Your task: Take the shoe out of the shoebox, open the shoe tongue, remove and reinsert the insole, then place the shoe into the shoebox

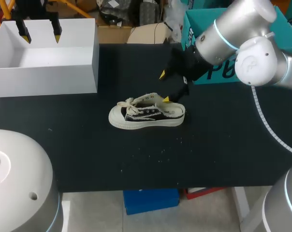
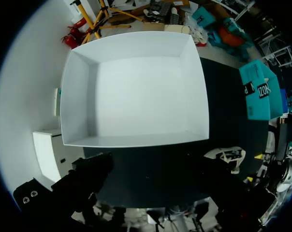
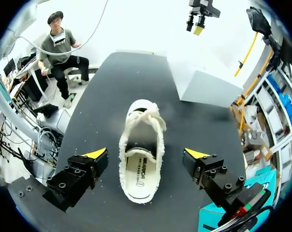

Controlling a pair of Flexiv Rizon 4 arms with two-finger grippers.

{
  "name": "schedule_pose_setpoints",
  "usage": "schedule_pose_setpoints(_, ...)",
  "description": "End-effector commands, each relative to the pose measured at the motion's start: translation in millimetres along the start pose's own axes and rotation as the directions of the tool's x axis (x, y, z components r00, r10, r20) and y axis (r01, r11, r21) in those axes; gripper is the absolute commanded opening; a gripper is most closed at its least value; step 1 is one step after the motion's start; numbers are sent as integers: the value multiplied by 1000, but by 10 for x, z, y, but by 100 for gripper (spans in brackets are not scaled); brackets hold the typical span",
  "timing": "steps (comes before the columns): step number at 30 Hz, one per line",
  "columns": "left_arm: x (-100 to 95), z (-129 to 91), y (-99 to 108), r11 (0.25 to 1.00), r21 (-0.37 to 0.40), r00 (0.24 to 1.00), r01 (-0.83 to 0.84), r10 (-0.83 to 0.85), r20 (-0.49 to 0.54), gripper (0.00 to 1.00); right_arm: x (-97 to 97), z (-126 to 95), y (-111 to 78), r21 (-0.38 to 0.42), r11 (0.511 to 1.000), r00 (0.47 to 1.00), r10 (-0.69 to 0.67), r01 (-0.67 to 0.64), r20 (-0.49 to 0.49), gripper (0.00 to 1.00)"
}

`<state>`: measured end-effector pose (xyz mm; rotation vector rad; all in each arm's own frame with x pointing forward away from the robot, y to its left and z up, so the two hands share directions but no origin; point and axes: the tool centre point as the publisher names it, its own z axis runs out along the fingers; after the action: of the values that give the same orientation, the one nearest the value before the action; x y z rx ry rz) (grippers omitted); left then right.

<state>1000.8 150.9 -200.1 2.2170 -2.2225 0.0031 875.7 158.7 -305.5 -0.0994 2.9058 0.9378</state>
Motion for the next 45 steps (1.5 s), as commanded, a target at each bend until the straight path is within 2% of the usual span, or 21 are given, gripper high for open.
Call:
schedule_pose_setpoints(1, 4, -4, 1, 1000, -1, 1000, 1, -1, 2, 100, 73, 9, -159, -39, 999, 1000, -7, 8, 14, 100)
schedule_pose_setpoints(14, 4, -4, 1, 1000, -1, 1000, 1, -1, 2, 100, -51, 242, -531, -106, 993, 999, 52, -52, 0, 100)
schedule_pose_setpoints(22, 4, -4, 1, 1000, -1, 1000, 1, -1, 2, 100, -19, 417, -721, -154, 984, 996, 89, -90, -16, 100)
schedule_pose_setpoints(30, 4, -4, 1, 1000, -1, 1000, 1, -1, 2, 100, 58, 513, -822, -189, 976, 994, 108, -111, -23, 100)
schedule_pose_setpoints(45, 4, -4, 1, 1000, -1, 1000, 1, -1, 2, 100, 88, 764, -942, -239, 961, 990, 137, -140, -31, 100)
